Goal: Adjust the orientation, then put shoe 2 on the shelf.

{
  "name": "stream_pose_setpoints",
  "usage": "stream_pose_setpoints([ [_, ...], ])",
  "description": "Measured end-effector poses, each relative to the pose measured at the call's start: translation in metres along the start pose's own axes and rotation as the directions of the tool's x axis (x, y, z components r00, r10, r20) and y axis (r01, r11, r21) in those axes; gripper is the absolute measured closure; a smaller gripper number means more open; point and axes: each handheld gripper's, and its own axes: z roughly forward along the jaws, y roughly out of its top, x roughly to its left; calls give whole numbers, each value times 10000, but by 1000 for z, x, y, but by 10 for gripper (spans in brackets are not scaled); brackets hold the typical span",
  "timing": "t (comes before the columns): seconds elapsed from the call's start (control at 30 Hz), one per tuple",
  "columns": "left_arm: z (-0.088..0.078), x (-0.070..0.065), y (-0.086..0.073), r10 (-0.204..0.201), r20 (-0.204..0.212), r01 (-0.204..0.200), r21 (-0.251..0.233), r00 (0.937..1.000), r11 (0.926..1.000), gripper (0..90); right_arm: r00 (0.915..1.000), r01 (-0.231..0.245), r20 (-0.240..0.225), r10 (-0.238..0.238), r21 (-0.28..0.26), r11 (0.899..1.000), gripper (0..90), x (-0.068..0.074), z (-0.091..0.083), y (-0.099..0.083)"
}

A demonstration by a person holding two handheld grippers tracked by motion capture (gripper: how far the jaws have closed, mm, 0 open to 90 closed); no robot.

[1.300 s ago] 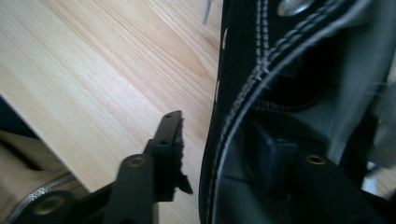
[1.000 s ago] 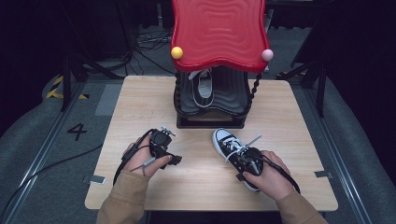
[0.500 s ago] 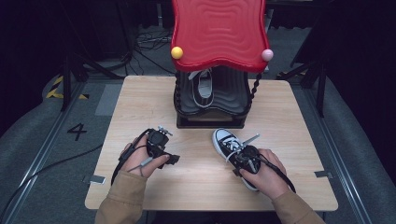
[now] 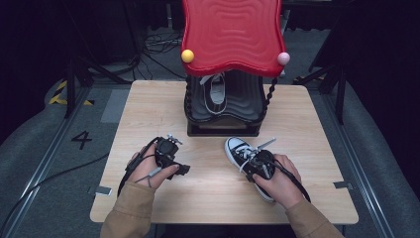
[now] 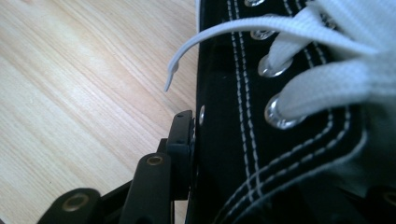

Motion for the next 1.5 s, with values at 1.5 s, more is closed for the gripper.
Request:
stream_pose_setpoints([
  [1.5,-15,26,-18,-760,-73,756,-479,9971,9960,299,9898,1266,-364,-1375,-2147,9684,866,13,-76,21],
])
